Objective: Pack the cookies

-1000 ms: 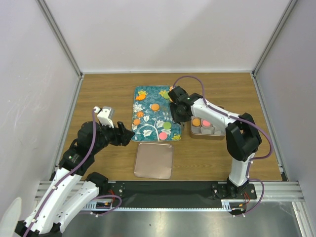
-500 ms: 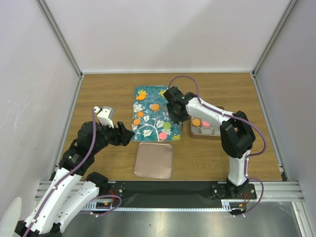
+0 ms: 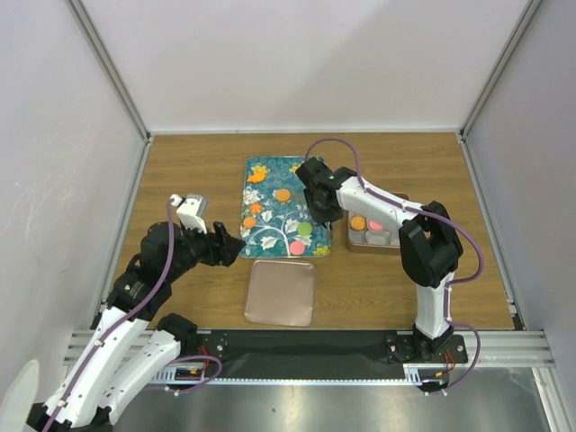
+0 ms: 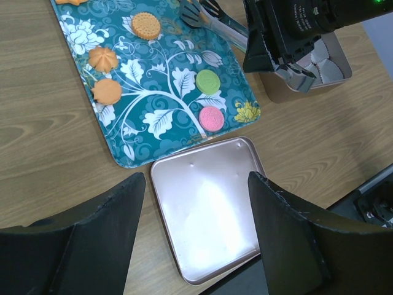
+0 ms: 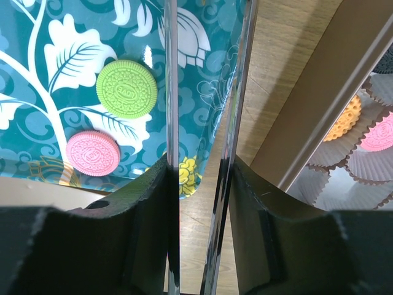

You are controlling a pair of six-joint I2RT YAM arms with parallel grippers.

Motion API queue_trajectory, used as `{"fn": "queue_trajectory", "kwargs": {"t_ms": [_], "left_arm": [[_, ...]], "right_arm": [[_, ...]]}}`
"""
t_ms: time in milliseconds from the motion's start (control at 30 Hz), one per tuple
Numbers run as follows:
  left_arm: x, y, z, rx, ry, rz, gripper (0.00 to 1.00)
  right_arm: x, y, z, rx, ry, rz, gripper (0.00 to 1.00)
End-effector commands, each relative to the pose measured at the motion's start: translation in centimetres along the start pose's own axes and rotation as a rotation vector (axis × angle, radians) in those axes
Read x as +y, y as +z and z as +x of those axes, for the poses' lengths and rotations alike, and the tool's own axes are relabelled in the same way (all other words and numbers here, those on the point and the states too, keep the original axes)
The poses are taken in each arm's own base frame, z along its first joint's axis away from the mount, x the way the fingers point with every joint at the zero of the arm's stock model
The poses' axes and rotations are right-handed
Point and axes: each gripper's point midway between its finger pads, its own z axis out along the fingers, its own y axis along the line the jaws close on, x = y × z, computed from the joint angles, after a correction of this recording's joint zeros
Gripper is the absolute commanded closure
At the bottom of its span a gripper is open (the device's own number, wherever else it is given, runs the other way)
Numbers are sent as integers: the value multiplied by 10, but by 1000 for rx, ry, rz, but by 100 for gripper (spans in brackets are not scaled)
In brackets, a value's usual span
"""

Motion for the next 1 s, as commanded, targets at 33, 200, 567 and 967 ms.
{"fn": "queue_trajectory", "kwargs": {"t_ms": [33, 200, 567, 967], "left_arm": [[-4, -2, -5, -28, 6, 17, 26], [-6, -6, -7, -46, 8, 26, 26], [-16, -9, -9, -55, 22, 78, 27], [-23, -13, -8, -62, 36, 111, 26]], "right_arm": [[0, -28, -19, -66, 5, -12, 68], [-7, -57, -24, -113, 45, -26, 70], [-62, -123, 13, -169, 229, 15, 70], [-132, -146, 104, -83, 433, 161, 67]]}}
